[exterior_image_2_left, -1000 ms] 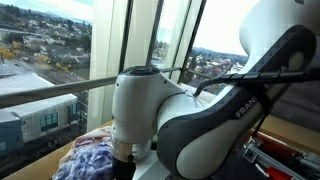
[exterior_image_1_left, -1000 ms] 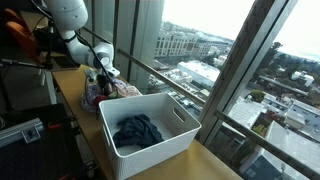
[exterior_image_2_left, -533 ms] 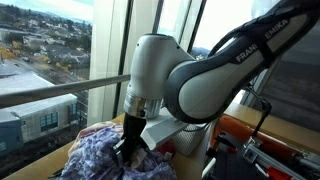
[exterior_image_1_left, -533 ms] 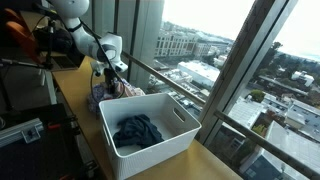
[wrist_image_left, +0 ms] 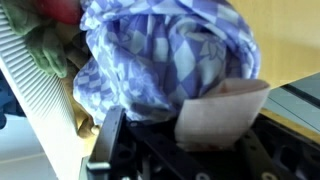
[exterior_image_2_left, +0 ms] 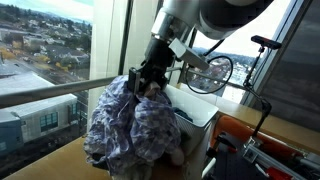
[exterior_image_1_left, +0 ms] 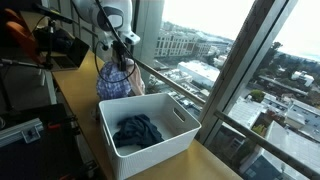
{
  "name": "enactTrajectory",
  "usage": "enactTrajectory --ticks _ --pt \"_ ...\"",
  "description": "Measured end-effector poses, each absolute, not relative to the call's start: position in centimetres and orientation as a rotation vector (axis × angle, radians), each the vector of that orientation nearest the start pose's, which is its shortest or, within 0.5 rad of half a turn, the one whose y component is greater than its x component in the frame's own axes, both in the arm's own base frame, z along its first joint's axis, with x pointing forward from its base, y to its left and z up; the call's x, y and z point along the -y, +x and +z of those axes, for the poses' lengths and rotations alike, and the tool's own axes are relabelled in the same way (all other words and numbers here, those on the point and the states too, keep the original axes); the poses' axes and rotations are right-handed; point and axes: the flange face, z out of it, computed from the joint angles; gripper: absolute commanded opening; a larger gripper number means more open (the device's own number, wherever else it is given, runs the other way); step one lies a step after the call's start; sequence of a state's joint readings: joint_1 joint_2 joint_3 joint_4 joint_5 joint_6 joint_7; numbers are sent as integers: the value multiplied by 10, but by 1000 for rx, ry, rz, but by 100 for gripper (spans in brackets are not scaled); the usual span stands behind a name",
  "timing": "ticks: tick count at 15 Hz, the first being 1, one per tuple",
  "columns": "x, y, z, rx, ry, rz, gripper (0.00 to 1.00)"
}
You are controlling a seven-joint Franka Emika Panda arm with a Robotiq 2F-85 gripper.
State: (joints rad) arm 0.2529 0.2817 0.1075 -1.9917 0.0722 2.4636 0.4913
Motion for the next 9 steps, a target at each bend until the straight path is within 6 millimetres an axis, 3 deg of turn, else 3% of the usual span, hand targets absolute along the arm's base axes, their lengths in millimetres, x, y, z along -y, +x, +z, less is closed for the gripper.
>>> enactTrajectory --ticks 5,7,9 --pt "-204 563 463 -273 -2901 -401 0" --pt "-184 557 510 -307 -2867 -496 0" --pt "-151 554 553 -375 -2837 -578 0"
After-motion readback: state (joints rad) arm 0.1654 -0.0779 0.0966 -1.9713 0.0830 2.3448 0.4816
